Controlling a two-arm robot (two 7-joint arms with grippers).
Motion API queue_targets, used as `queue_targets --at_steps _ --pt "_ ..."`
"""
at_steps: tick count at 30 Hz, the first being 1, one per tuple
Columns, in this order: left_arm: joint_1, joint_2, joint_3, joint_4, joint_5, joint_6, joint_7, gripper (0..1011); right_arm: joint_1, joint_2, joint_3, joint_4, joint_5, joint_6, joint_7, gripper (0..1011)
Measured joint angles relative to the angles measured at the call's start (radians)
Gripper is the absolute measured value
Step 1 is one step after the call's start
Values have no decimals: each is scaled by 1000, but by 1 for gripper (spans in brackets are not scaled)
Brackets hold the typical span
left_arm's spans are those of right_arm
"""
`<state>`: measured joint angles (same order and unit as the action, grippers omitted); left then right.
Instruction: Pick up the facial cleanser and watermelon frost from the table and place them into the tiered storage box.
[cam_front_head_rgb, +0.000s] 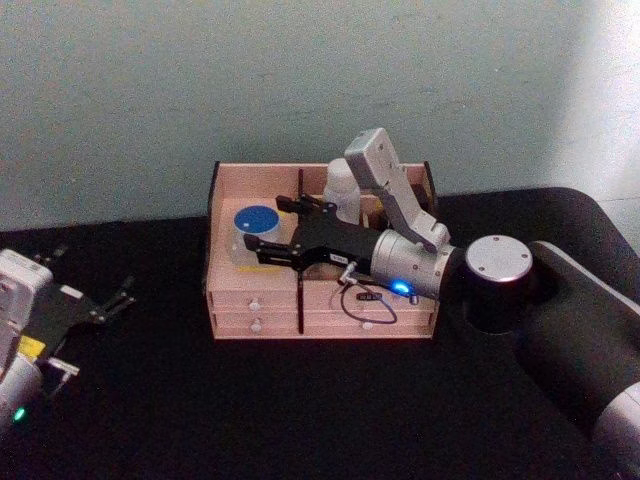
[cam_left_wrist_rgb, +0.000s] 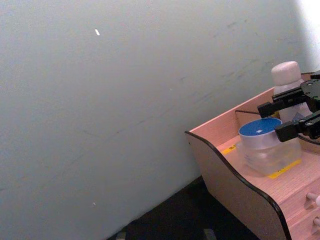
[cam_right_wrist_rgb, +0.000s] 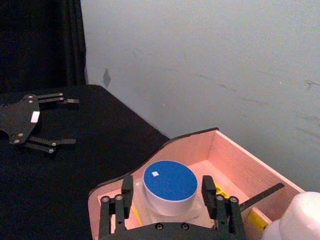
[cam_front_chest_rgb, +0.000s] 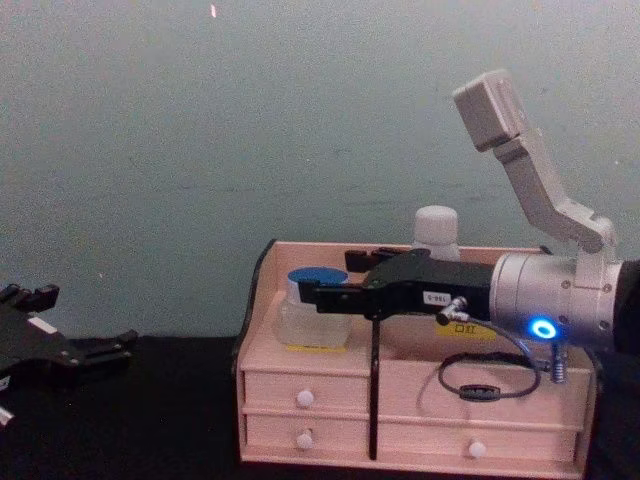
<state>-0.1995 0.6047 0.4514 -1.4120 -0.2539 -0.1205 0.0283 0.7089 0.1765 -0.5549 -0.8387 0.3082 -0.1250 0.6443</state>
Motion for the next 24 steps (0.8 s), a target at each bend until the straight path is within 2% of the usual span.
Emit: queue_targets --at_steps 7,17,19,24 --pt "0 0 0 0 0 0 0 1001 -1 0 0 0 0 0 0 1002" --pt "0 0 0 0 0 0 0 1001 -1 0 0 0 0 0 0 1002" --pt "0 0 0 0 0 0 0 1001 -8 5 3 -16 -1 -8 0 1002" --pt "0 0 0 0 0 0 0 1001 -64 42 23 -128 11 -34 8 1002"
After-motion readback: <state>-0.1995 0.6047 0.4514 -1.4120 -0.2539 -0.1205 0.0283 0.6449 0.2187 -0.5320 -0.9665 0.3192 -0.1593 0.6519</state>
